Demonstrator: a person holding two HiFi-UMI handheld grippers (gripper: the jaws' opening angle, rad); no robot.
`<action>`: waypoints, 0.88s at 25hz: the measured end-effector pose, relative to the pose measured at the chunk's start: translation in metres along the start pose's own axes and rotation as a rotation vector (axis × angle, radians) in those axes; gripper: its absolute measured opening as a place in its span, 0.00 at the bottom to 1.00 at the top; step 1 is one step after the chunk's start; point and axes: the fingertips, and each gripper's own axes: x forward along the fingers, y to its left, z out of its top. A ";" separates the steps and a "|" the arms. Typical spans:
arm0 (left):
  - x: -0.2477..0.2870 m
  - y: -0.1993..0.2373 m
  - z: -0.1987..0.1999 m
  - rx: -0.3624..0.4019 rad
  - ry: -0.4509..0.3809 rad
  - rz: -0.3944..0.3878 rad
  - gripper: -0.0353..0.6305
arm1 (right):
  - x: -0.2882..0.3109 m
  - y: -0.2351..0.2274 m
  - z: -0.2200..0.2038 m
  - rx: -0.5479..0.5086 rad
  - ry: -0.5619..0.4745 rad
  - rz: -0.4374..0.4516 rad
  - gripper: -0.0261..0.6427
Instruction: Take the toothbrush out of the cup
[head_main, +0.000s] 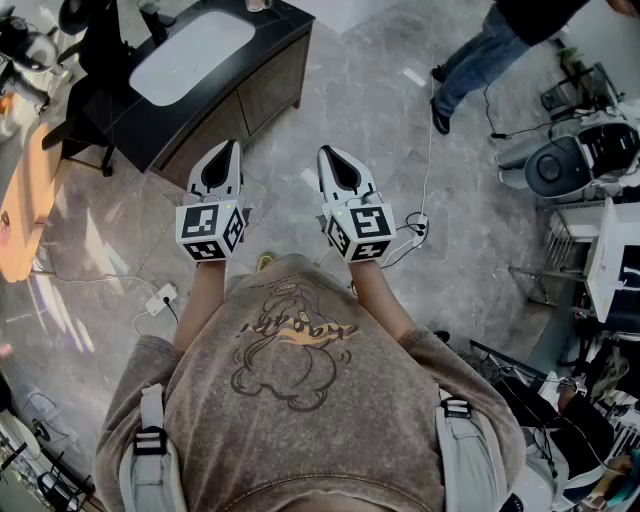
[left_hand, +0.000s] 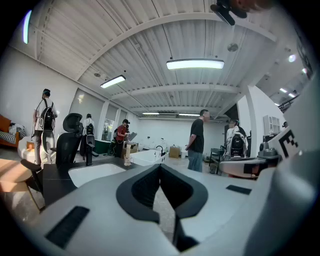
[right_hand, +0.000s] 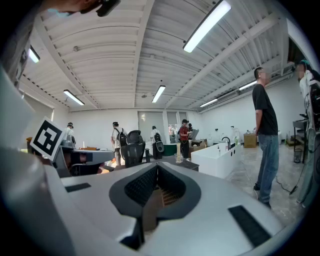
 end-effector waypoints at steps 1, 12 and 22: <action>0.000 0.001 0.000 0.000 0.001 0.002 0.08 | 0.001 0.001 0.000 0.000 0.001 0.002 0.06; -0.002 0.018 0.001 -0.003 0.024 -0.019 0.08 | 0.011 0.016 -0.003 0.021 0.003 0.007 0.07; 0.004 0.043 -0.008 0.011 0.047 -0.075 0.08 | 0.022 0.030 -0.006 0.002 0.002 -0.049 0.07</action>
